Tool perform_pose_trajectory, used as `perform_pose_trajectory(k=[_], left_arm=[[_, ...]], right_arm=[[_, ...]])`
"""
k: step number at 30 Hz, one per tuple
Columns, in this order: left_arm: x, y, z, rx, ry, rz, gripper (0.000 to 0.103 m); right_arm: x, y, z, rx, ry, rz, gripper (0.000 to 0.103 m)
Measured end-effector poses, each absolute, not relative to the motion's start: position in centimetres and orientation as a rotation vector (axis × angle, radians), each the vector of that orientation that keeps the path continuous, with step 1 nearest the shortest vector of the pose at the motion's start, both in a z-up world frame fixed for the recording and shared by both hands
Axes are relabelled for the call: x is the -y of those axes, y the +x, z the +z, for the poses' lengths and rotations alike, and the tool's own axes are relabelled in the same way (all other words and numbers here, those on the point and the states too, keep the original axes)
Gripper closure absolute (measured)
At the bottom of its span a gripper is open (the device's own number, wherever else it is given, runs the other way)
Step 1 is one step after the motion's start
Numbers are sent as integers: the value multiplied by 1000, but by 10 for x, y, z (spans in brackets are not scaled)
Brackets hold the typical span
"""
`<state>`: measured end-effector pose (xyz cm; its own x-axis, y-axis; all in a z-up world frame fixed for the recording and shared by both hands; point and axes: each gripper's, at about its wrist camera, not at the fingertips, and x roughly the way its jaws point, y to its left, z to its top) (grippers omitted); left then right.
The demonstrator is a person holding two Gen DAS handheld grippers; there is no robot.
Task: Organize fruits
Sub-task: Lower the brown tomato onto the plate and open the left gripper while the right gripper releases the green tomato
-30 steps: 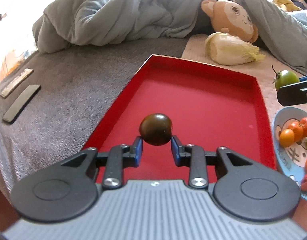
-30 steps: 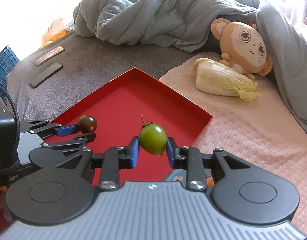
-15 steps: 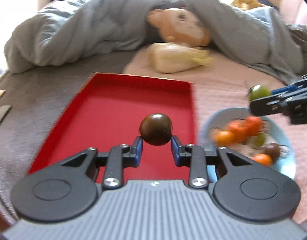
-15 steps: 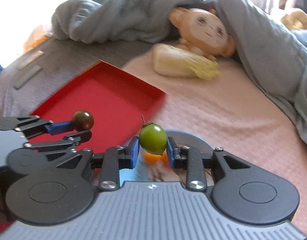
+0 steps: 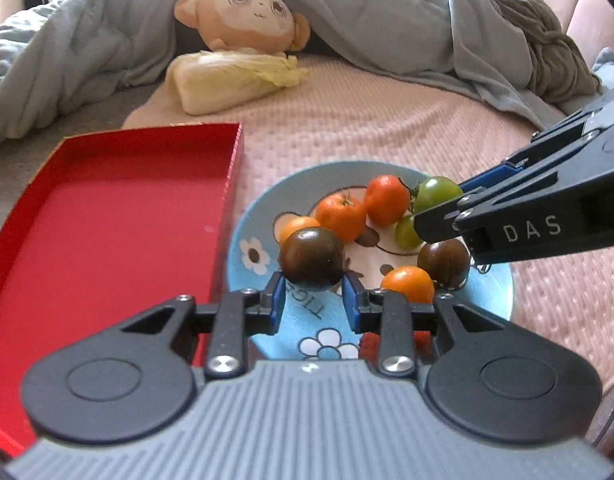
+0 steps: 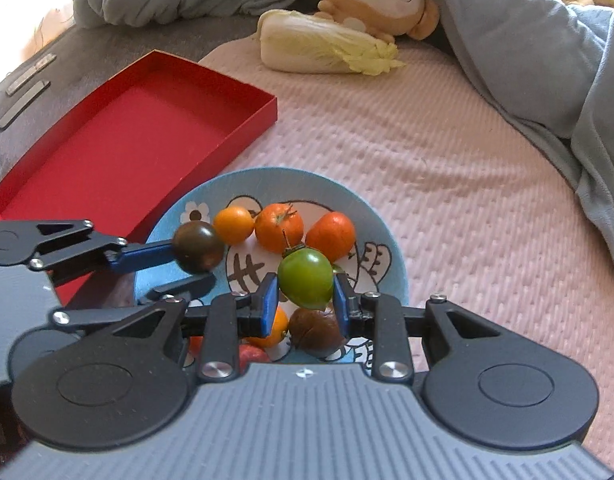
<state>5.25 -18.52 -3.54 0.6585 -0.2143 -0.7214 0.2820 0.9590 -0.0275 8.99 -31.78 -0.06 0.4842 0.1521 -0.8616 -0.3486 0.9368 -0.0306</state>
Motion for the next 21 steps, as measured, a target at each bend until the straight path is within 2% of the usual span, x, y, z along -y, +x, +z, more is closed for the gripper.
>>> perform_pose_trajectory(k=[17,19,21], left_arm=[[192,62,-44,-843,127,-286,68],[191,63,-42,-840,124,-284,67],[191,62,-41,-833,124,-282,61]], right_arm=[[310,100,-5,-1024,-186,289,69],[312,101,-5,-1028,-176,285,69],[313,102,-6,-1034,-167,283,68]])
